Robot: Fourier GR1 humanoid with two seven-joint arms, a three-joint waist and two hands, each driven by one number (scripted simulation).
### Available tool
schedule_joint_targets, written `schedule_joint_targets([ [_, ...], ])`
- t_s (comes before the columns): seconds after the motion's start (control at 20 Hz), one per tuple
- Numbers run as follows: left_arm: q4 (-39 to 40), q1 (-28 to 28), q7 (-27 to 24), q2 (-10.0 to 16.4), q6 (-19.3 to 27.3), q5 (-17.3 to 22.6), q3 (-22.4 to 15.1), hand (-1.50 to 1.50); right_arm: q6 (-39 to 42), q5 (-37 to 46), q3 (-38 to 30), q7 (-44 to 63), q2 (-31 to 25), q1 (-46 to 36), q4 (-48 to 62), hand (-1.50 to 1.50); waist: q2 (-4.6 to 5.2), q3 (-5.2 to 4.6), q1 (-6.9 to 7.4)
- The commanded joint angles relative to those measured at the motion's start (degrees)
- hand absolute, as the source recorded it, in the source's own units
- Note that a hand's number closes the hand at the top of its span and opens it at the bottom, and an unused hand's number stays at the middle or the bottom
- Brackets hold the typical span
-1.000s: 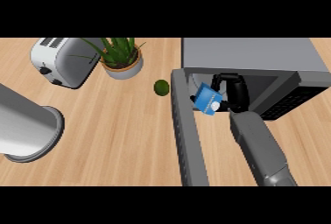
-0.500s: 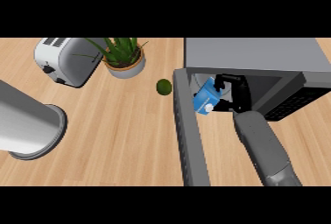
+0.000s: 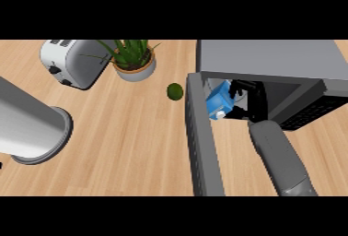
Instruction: Pick up the milk, place it into the microwave and close the microwave
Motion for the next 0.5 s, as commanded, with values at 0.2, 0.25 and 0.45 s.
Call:
schedule_joint_targets([
  [0.2,1.2,-1.5,0.7,0.6,0.2,-0.5,-0.3,-1.50,-5.5,1.7,-4.2,12.1,-2.5,-5.4,8.6,1.50,4.25,-0.35,3.20],
  [0.25,1.5,-1.4,0.9,0.5,-0.4,-0.3,-0.8,-1.50,-5.6,2.4,-3.9,11.2,-3.0,-4.7,8.5,1.50,4.43,-0.35,3.43],
  [0.45,1.8,-2.5,0.8,0.7,0.0,-0.5,-0.8,-1.50,-5.9,2.6,-4.6,11.5,-3.0,-2.5,7.5,1.50,4.62,-0.33,3.51],
])
